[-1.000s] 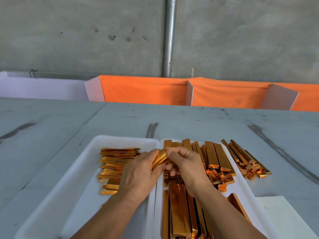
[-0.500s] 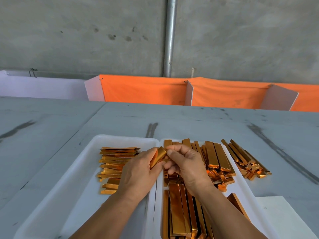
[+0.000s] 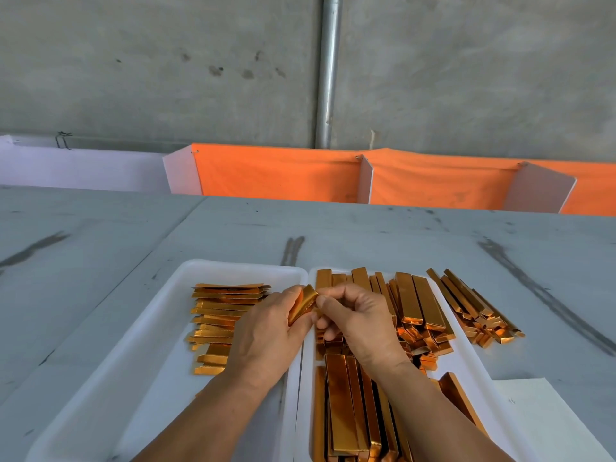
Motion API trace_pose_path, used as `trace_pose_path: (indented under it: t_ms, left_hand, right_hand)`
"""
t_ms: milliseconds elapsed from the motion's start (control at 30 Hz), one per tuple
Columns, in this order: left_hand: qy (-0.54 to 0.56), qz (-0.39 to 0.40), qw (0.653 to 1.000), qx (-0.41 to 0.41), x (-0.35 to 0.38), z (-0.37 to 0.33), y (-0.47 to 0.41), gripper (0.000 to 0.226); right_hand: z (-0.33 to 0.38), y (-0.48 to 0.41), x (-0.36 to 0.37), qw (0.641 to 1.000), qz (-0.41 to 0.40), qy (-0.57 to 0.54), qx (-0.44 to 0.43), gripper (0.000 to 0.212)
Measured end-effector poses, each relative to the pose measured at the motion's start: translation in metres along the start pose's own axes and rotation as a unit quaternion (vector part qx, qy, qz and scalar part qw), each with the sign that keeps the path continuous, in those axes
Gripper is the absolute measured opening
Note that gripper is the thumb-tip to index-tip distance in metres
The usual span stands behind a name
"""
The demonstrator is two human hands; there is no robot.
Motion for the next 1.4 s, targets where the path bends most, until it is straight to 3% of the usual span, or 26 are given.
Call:
trace_pose_path:
  t_ms: [667,900,1067,1167,1233,1300,1400]
  left_hand:
    - [-0.011,-0.001,1.000,0.012,0.001,-0.004,0.000,0.049]
    - [-0.012,0.006,1.000,0.018,-0.001,-0.002,0.000,0.048]
    - [-0.018,-0.012,1.000,-0.011,-0.005,-0.003,-0.004,0.072]
    - [0.067,-0.074,0.993,-0.066,-0.014,0.001,-0.007,0.094]
    - [0.186,-0.098,0.968,-0.138,-0.019,0.008,-0.008,0.098]
    - [0.308,-0.071,0.928,-0.199,-0.020,0.011,-0.008,0.091]
    - [0.422,0.010,0.881,-0.214,-0.018,0.008,-0.007,0.069]
  right_hand:
    - [0.001,-0.002,-0.001,0.996,-0.017,-0.077,0.039,0.007]
    - [0.002,0.000,0.002,1.000,-0.003,-0.024,0.016,0.004]
    - [0.002,-0.004,-0.002,0.998,-0.056,-0.013,0.028,0.003]
    - [0.004,-0.007,-0.013,0.991,-0.116,-0.049,0.036,0.005]
    - [0.005,-0.008,-0.017,0.985,-0.135,-0.097,0.055,0.007]
    - [0.005,-0.009,-0.017,0.980,-0.138,-0.123,0.072,0.009]
    - [0.005,-0.009,-0.016,0.978,-0.131,-0.137,0.088,0.012]
Point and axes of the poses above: each hand's wrist, its own y-axis away from the middle knuckle, its own x-axis out of the palm, z = x × y, the point moved 2 cm from there along -y, towards the middle knuckle, and after that the axes turned 7 degrees about -z, right-handed, at the moved point
